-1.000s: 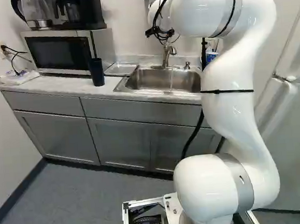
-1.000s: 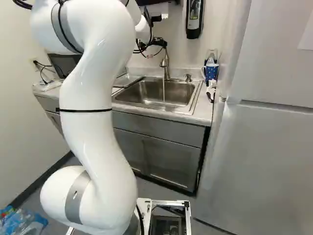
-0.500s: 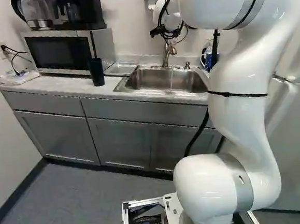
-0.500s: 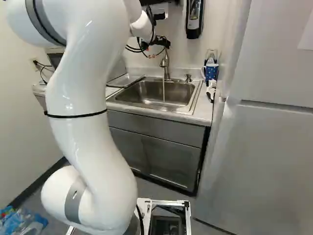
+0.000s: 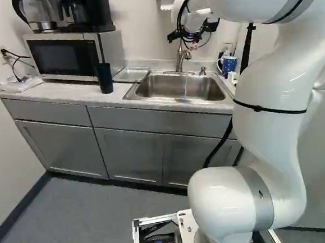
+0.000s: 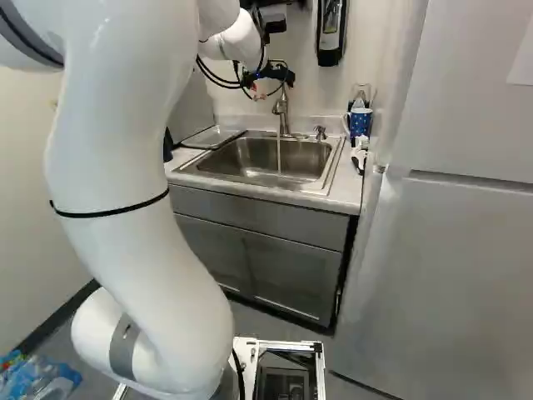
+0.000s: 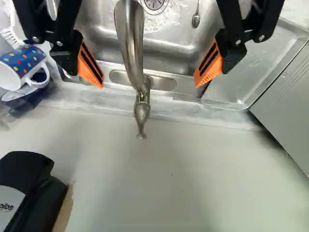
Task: Rinse the cup and place it in the tray
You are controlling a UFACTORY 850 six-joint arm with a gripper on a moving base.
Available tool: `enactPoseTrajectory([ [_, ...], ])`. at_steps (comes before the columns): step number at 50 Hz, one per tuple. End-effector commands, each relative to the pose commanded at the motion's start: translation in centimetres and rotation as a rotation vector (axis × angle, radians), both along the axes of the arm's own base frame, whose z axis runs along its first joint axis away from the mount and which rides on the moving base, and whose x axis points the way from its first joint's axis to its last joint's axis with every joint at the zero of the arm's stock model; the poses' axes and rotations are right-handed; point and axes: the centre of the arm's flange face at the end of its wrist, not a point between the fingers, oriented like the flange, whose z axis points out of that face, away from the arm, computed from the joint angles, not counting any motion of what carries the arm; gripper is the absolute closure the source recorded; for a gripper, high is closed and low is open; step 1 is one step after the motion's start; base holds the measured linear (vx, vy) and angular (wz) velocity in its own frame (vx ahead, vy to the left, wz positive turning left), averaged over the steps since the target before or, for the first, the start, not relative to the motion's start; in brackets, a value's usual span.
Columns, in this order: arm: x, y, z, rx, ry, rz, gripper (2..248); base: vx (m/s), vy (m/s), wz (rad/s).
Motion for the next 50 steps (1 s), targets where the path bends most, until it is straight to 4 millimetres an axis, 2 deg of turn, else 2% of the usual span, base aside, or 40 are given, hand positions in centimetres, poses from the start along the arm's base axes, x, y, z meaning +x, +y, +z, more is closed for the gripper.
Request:
enactPoseTrajectory([
  [50, -11.7, -1.2, -1.9, 0.048, 0.307, -0.054, 3, 0.0, 0.0, 0.0],
])
